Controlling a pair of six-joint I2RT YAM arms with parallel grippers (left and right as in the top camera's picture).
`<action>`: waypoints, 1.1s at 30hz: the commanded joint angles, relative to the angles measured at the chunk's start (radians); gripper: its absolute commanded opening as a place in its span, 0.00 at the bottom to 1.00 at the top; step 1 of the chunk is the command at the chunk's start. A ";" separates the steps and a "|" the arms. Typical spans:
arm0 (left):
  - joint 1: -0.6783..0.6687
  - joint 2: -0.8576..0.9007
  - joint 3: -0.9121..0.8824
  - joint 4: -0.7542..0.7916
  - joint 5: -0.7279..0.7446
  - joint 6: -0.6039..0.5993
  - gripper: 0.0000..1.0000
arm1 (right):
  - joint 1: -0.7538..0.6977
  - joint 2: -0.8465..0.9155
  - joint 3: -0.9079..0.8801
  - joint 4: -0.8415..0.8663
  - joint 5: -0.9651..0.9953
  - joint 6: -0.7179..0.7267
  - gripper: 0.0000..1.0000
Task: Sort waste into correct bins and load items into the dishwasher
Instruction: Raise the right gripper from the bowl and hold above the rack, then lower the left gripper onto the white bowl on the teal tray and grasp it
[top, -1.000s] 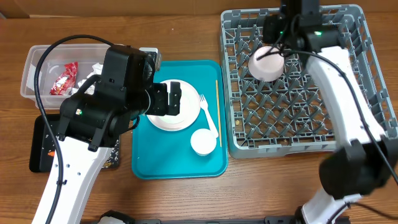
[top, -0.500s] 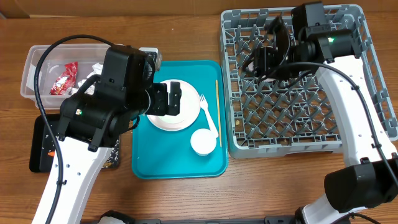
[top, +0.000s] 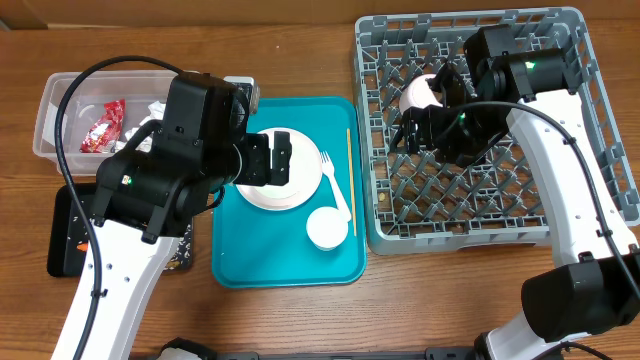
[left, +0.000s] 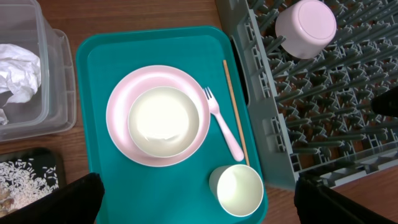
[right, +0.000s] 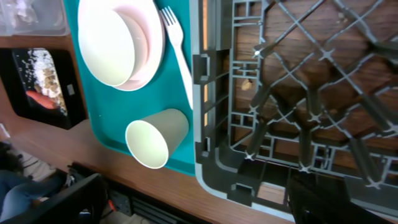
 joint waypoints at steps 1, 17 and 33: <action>0.005 -0.008 0.016 0.004 -0.006 0.019 1.00 | 0.005 -0.003 -0.004 -0.001 0.029 0.000 0.96; 0.005 -0.002 -0.001 0.023 -0.010 0.018 1.00 | 0.005 -0.003 -0.004 -0.047 0.070 0.000 0.99; 0.008 0.263 -0.094 0.033 -0.132 0.013 1.00 | 0.005 -0.003 -0.004 -0.047 0.086 0.000 1.00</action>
